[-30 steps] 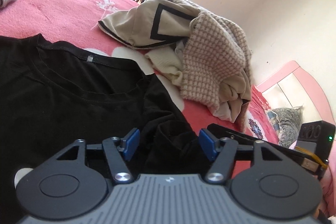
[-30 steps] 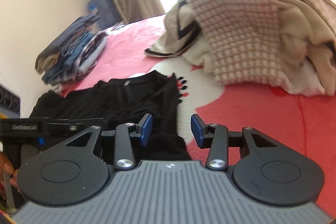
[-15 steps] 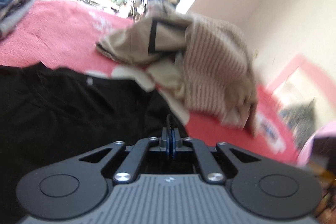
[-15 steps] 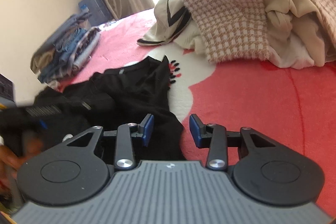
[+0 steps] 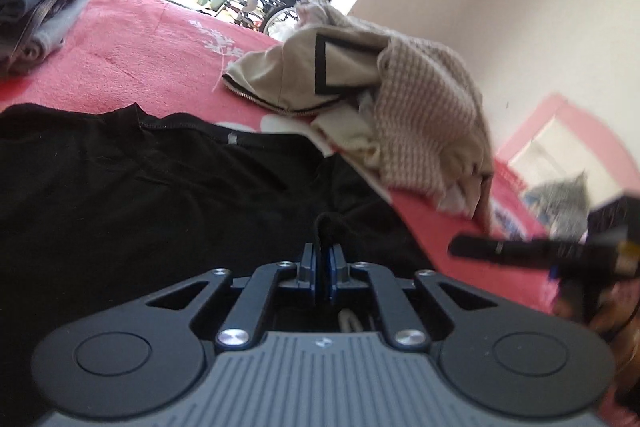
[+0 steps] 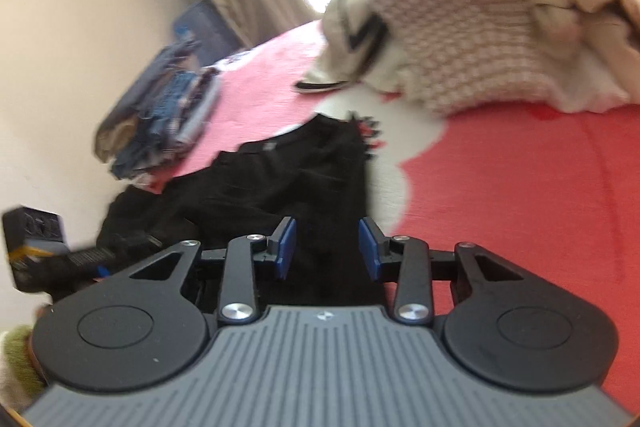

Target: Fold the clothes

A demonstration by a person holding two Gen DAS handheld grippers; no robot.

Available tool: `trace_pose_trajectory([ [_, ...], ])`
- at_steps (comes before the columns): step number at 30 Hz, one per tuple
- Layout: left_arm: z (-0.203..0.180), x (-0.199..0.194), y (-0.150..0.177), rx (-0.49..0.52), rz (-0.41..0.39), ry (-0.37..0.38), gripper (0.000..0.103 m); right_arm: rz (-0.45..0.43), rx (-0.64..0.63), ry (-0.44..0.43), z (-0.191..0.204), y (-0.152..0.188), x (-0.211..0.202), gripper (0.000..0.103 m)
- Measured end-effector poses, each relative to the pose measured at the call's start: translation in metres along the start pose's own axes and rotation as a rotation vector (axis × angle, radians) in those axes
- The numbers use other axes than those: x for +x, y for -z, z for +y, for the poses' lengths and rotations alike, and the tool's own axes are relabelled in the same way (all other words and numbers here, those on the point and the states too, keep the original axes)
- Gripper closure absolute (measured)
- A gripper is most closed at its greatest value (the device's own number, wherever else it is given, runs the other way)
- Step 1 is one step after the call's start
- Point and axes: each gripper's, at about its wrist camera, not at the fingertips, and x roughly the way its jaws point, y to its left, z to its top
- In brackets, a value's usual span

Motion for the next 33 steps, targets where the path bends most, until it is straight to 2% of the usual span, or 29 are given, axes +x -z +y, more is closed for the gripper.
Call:
trace_pose_trajectory([
  [4, -0.003, 0.002, 0.009, 0.098, 0.028, -0.046, 0.090, 0.052, -0.056, -0.032, 0.019, -0.005, 0.019, 0.068],
  [7, -0.004, 0.002, 0.015, 0.143, 0.039, -0.065, 0.089, 0.099, -0.084, 0.011, 0.025, -0.006, 0.038, 0.068],
  [10, -0.003, 0.002, 0.016, 0.145, 0.042, -0.071, 0.088, 0.131, -0.073, 0.033, 0.025, -0.006, 0.050, 0.069],
  [11, -0.003, 0.002, 0.016, 0.141, 0.043, -0.072, 0.088, 0.132, -0.073, 0.028, 0.026, -0.005, 0.049, 0.075],
  [12, -0.002, 0.003, 0.016, 0.136, 0.044, -0.073, 0.086, 0.124, -0.079, 0.019, 0.028, -0.005, 0.046, 0.085],
  [14, -0.001, 0.002, 0.015, 0.127, 0.046, -0.074, 0.084, 0.097, -0.114, 0.010, 0.034, -0.003, 0.038, 0.092],
  [17, 0.001, 0.000, 0.014, 0.111, 0.050, -0.071, 0.083, 0.072, -0.174, -0.040, 0.047, -0.001, 0.022, 0.097],
  [19, 0.004, -0.002, 0.012, 0.087, 0.057, -0.065, 0.078, 0.076, -0.226, -0.072, 0.058, 0.002, 0.014, 0.098],
  [22, 0.013, -0.013, 0.011, 0.028, 0.050, -0.053, 0.070, 0.098, -0.351, -0.117, 0.082, 0.014, 0.003, 0.098],
  [28, 0.035, -0.035, 0.004, -0.083, 0.014, -0.072, 0.068, 0.247, -0.687, -0.156, 0.129, 0.056, 0.000, 0.098],
  [30, 0.035, -0.036, 0.000, -0.076, 0.003, -0.080, 0.067, 0.304, -0.803, -0.145, 0.140, 0.070, 0.003, 0.098],
  [32, 0.027, -0.035, -0.003, -0.032, 0.004, -0.072, 0.061, 0.351, -0.907, -0.115, 0.148, 0.082, 0.007, 0.098],
  [33, 0.021, -0.033, -0.005, 0.001, 0.008, -0.065, 0.054, 0.375, -0.953, -0.102, 0.151, 0.088, 0.009, 0.098],
])
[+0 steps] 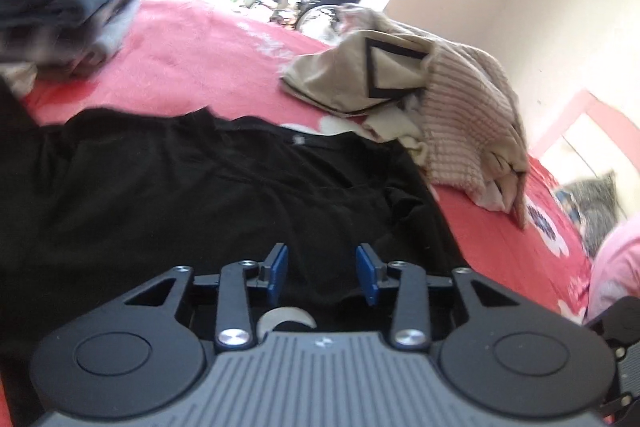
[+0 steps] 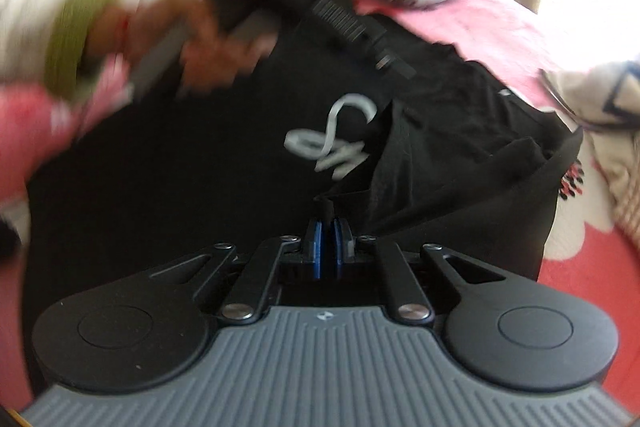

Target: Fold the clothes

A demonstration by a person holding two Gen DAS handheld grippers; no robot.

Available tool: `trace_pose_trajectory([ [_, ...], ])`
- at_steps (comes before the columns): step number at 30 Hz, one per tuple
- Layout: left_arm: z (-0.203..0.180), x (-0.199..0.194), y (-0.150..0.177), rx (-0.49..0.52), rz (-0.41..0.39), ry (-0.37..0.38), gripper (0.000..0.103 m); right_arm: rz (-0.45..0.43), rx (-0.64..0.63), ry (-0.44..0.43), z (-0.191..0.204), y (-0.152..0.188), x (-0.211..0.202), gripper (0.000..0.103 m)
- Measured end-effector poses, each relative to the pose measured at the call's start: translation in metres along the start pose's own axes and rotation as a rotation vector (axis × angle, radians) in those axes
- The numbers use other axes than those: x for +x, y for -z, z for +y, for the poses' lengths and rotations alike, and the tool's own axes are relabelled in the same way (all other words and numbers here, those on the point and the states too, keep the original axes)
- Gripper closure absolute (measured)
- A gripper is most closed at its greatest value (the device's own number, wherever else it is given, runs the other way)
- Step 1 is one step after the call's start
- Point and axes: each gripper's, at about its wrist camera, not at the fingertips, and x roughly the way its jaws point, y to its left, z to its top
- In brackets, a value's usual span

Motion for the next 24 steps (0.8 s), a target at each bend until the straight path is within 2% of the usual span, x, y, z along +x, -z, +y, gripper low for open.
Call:
trace_pose_trajectory([
  [2, -0.013, 0.004, -0.001, 0.062, 0.021, 0.014, 0.048, 0.056, -0.068, 0.010, 0.008, 0.000, 0.005, 0.097],
  [6, -0.029, 0.015, 0.007, 0.149, 0.073, -0.006, 0.048, 0.165, -0.202, -0.010, 0.026, 0.000, 0.004, 0.095],
  [9, -0.029, 0.025, 0.010, 0.160, 0.103, -0.054, 0.049, 0.269, -0.240, -0.127, 0.036, -0.001, -0.007, 0.095],
  [12, -0.016, 0.023, 0.007, 0.076, 0.097, -0.048, 0.050, 0.360, -0.261, -0.226, 0.047, 0.002, -0.025, 0.095],
  [14, -0.007, 0.020, 0.004, 0.009, 0.094, -0.029, 0.050, 0.319, -0.214, -0.207, 0.045, 0.001, -0.037, 0.093],
  [16, 0.001, 0.020, 0.001, -0.038, 0.102, -0.010, 0.050, 0.219, -0.119, -0.128, 0.038, -0.002, -0.045, 0.085],
  [17, 0.003, 0.020, 0.000, -0.047, 0.110, -0.001, 0.050, 0.163, -0.070, -0.079, 0.036, -0.003, -0.047, 0.076],
  [18, 0.003, 0.021, -0.001, -0.047, 0.120, 0.009, 0.050, 0.111, -0.026, -0.032, 0.035, -0.004, -0.046, 0.072],
  [20, 0.002, 0.023, -0.001, -0.041, 0.143, 0.030, 0.049, 0.033, 0.045, 0.035, 0.034, -0.005, -0.038, 0.071],
  [21, 0.002, 0.024, -0.001, -0.041, 0.151, 0.037, 0.050, 0.010, 0.068, 0.061, 0.035, -0.006, -0.032, 0.071],
  [23, 0.001, 0.027, 0.000, -0.044, 0.158, 0.040, 0.053, 0.022, 0.055, 0.121, 0.041, -0.005, -0.014, 0.071],
  [24, 0.000, 0.028, 0.000, -0.043, 0.159, 0.033, 0.063, 0.036, 0.046, 0.150, 0.043, -0.004, -0.005, 0.071],
])
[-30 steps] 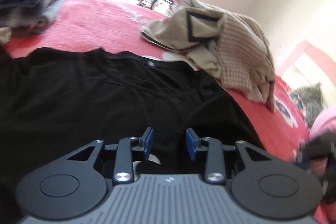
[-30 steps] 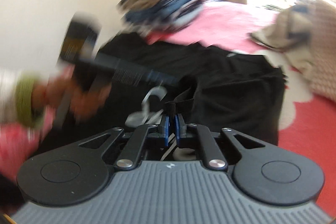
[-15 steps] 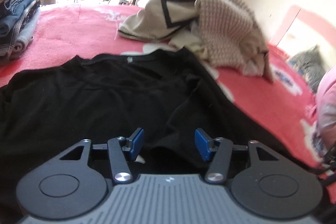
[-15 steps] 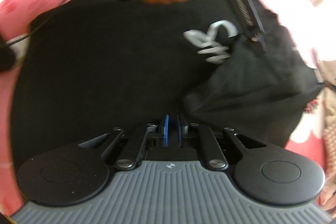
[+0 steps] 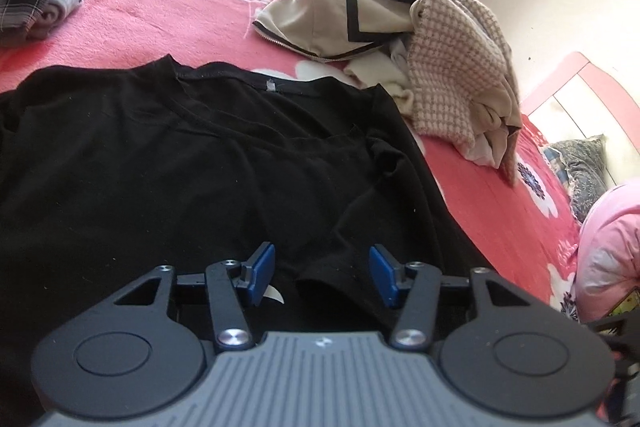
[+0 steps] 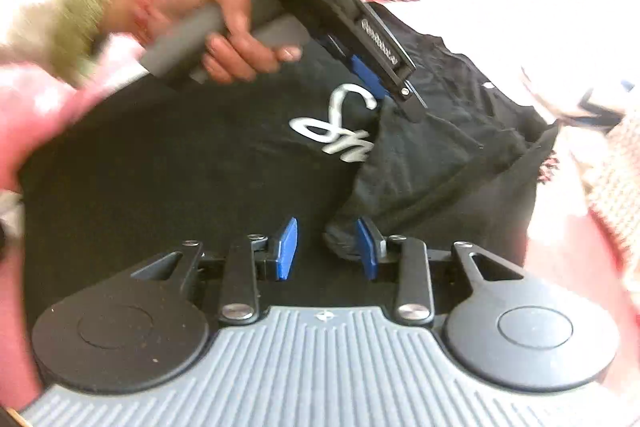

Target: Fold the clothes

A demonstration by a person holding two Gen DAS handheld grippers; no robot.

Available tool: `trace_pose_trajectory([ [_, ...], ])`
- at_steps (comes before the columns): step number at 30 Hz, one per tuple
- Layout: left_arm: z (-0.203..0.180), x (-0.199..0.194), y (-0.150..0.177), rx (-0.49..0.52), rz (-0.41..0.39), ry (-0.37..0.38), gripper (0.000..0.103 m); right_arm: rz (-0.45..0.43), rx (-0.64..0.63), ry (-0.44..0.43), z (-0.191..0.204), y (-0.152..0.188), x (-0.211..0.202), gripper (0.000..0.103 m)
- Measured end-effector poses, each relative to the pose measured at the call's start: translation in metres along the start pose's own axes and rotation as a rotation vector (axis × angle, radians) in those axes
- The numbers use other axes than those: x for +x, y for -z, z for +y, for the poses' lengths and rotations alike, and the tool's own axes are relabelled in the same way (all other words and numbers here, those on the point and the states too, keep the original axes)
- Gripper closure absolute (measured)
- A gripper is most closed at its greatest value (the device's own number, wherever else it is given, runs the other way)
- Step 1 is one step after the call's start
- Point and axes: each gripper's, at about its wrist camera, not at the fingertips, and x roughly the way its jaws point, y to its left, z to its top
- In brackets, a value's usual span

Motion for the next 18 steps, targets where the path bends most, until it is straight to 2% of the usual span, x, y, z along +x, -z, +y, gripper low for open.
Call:
trace_pose_trajectory([
  [1, -0.001, 0.001, 0.000, -0.005, 0.008, 0.001, 0.086, 0.013, -0.010, 0.029, 0.003, 0.001, 0.008, 0.072],
  [2, -0.001, 0.002, -0.001, -0.012, 0.020, 0.006, 0.097, 0.025, -0.011, 0.046, 0.004, 0.001, 0.015, 0.074],
  [4, -0.001, -0.005, -0.003, -0.046, 0.001, 0.012, 0.100, 0.038, 0.012, 0.051, 0.001, 0.000, 0.022, 0.091],
  [6, 0.001, -0.020, -0.008, -0.100, -0.055, 0.038, 0.100, 0.006, 0.069, 0.053, -0.004, -0.002, 0.014, 0.098],
  [9, 0.009, -0.043, -0.020, -0.210, -0.126, 0.095, 0.099, -0.059, 0.192, 0.045, -0.018, 0.002, -0.004, 0.099],
  [11, 0.015, -0.051, -0.025, -0.238, -0.162, 0.097, 0.083, -0.072, 0.305, 0.016, -0.031, 0.010, -0.011, 0.099],
  [12, 0.017, -0.053, -0.026, -0.245, -0.177, 0.087, 0.070, -0.076, 0.364, -0.001, -0.038, 0.015, -0.014, 0.099],
  [13, 0.019, -0.055, -0.026, -0.249, -0.190, 0.070, 0.065, -0.076, 0.419, -0.015, -0.044, 0.020, -0.014, 0.099],
  [16, 0.021, -0.058, -0.018, -0.209, -0.209, 0.023, 0.065, -0.068, 0.532, -0.031, -0.056, 0.035, -0.013, 0.099],
  [18, 0.019, -0.058, -0.011, -0.150, -0.193, -0.005, 0.063, -0.073, 0.577, -0.030, -0.060, 0.041, -0.014, 0.099],
])
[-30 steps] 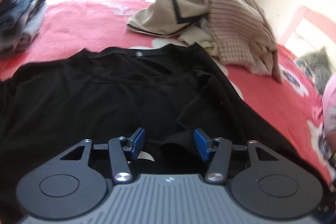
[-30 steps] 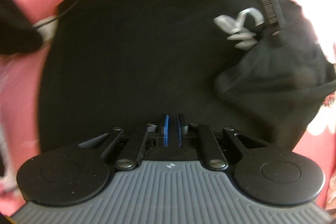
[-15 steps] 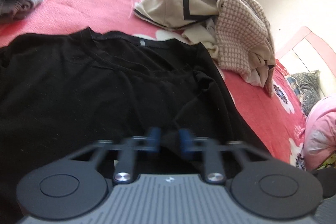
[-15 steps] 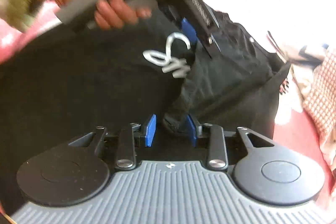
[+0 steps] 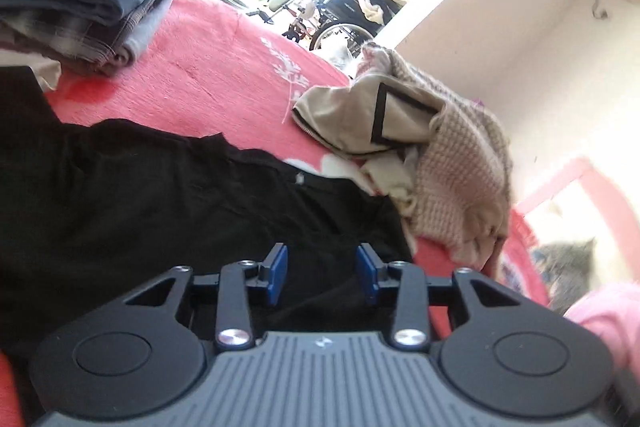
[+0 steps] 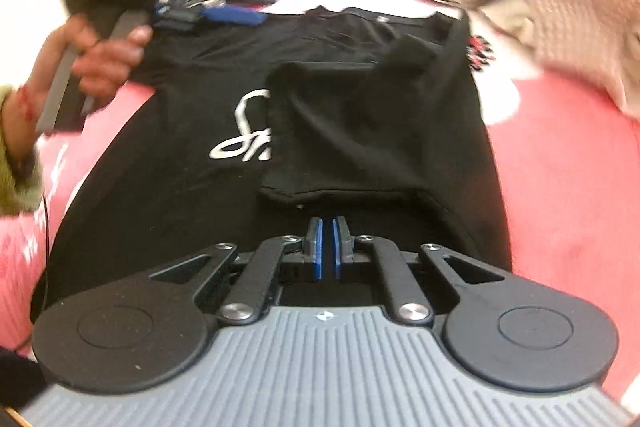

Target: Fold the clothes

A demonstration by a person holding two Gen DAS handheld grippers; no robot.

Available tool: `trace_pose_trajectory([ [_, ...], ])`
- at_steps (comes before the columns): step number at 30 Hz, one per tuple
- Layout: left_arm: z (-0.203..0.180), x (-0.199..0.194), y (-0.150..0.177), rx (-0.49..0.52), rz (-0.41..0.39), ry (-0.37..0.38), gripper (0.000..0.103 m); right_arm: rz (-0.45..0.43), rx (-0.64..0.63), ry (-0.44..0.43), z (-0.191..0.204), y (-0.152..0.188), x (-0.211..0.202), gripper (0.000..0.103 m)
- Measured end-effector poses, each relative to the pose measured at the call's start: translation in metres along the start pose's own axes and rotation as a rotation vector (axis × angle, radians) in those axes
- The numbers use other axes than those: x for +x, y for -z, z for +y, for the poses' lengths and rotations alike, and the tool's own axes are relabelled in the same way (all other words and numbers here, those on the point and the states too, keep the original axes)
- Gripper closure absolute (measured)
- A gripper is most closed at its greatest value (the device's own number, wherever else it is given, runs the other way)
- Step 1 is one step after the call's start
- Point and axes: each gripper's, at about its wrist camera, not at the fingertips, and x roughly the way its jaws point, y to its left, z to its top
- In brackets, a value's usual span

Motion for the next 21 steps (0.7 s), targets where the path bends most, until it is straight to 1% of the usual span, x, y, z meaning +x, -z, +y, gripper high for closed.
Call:
trace_pose_trajectory([
  [2, -0.002, -0.001, 0.008, 0.076, 0.020, -0.026, 0.059, -0.018, -0.008, 0.001, 0.001, 0.001, -0.004, 0.098],
  [3, -0.005, 0.000, 0.011, 0.124, 0.030, -0.041, 0.055, -0.027, -0.031, 0.005, 0.005, 0.000, -0.005, 0.096],
  [5, -0.009, 0.003, 0.017, 0.202, 0.052, -0.063, 0.054, -0.047, -0.111, 0.013, 0.015, -0.001, -0.006, 0.096],
  [7, -0.013, 0.008, 0.024, 0.269, 0.066, -0.078, 0.053, -0.054, -0.218, 0.026, 0.030, -0.001, -0.004, 0.095],
  [8, -0.015, 0.011, 0.027, 0.284, 0.070, -0.082, 0.053, -0.056, -0.275, 0.037, 0.038, 0.000, -0.002, 0.090],
  [9, -0.016, 0.014, 0.028, 0.289, 0.074, -0.086, 0.053, -0.059, -0.334, 0.052, 0.045, 0.001, 0.003, 0.080],
  [11, -0.019, 0.021, 0.030, 0.291, 0.077, -0.088, 0.053, -0.069, -0.440, 0.081, 0.060, 0.001, 0.013, 0.071],
  [14, -0.020, 0.030, 0.030, 0.303, 0.080, -0.081, 0.052, -0.046, -0.560, 0.143, 0.077, 0.003, 0.029, 0.066],
  [15, -0.021, 0.035, 0.030, 0.309, 0.086, -0.082, 0.052, -0.030, -0.591, 0.166, 0.081, 0.004, 0.035, 0.066],
  [17, -0.019, 0.044, 0.030, 0.305, 0.118, -0.083, 0.057, -0.002, -0.585, 0.176, 0.081, 0.003, 0.043, 0.067],
  [18, -0.019, 0.047, 0.030, 0.301, 0.129, -0.094, 0.070, 0.010, -0.573, 0.175, 0.079, 0.002, 0.046, 0.068],
  [19, -0.018, 0.049, 0.030, 0.296, 0.137, -0.112, 0.091, 0.021, -0.561, 0.173, 0.078, 0.001, 0.049, 0.071],
  [20, -0.017, 0.048, 0.028, 0.270, 0.144, -0.113, 0.096, 0.028, -0.543, 0.171, 0.076, -0.001, 0.050, 0.089],
  [21, -0.014, 0.046, 0.025, 0.232, 0.150, -0.105, 0.099, 0.025, -0.526, 0.166, 0.075, -0.003, 0.048, 0.100],
])
